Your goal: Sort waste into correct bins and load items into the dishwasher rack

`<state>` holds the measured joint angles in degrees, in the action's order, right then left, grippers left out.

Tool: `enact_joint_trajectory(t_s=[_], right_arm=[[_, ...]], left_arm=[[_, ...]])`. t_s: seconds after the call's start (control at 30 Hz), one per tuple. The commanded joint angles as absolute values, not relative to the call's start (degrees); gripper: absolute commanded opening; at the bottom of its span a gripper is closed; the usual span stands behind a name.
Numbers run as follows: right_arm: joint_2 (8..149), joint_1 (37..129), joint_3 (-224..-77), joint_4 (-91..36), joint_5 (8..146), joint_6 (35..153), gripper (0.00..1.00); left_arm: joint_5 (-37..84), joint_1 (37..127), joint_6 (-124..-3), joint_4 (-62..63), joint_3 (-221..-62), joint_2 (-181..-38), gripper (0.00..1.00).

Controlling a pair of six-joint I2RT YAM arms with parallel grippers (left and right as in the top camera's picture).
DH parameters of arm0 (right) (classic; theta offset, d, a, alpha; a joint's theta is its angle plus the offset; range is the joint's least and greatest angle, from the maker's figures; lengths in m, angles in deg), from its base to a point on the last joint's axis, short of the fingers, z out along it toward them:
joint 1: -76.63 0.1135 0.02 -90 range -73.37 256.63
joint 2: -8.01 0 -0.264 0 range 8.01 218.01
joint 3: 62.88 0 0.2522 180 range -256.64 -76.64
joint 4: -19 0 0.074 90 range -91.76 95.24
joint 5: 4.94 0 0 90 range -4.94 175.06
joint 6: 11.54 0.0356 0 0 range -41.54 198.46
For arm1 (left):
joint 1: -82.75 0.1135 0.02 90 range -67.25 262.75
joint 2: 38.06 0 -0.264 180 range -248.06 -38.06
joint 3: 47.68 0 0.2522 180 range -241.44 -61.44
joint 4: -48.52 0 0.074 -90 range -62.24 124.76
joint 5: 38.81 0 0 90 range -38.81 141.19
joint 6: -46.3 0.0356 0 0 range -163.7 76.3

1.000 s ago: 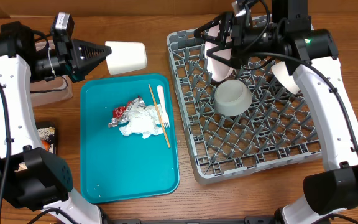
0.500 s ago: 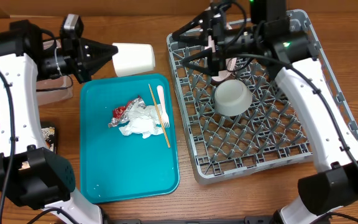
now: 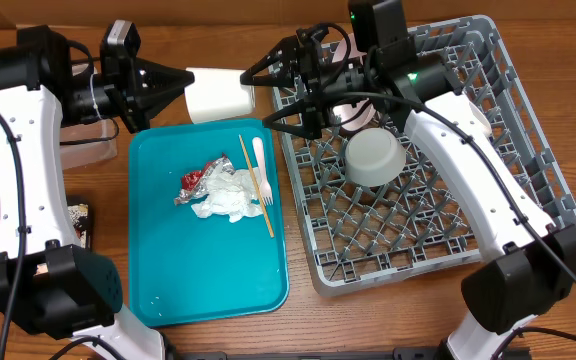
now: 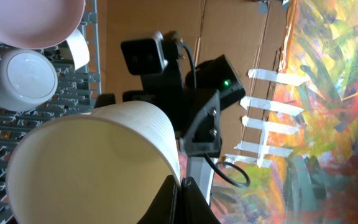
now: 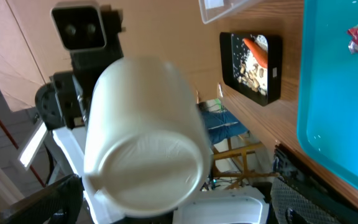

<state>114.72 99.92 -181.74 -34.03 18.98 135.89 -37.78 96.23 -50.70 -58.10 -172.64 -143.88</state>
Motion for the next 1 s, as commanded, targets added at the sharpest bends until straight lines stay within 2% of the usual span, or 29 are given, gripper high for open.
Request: enact_joint_trajectory(t_s=[0.0, 0.33, 0.83, 0.97], right_arm=[[114.83, 99.83, -183.05, -31.73, 16.6, 139.13, 1.0], [114.85, 100.0, -183.05, -19.93, 10.3, 149.29, 1.0], [114.85, 103.63, -183.05, -18.42, 9.1, 150.73, 1.0], [114.85, 103.63, -183.05, -18.29, 9.19, 150.71, 0.97]], left_arm=[[-39.44, 96.27, -51.95, -58.16, -175.06, -140.64, 0.04], [-39.44, 96.27, -53.19, -58.21, -175.74, -139.99, 0.04], [-39.46, 96.23, -54.7, -58.42, -175.74, -139.11, 0.04], [-39.44, 96.23, -55.01, -58.36, -175.74, -138.41, 0.04]])
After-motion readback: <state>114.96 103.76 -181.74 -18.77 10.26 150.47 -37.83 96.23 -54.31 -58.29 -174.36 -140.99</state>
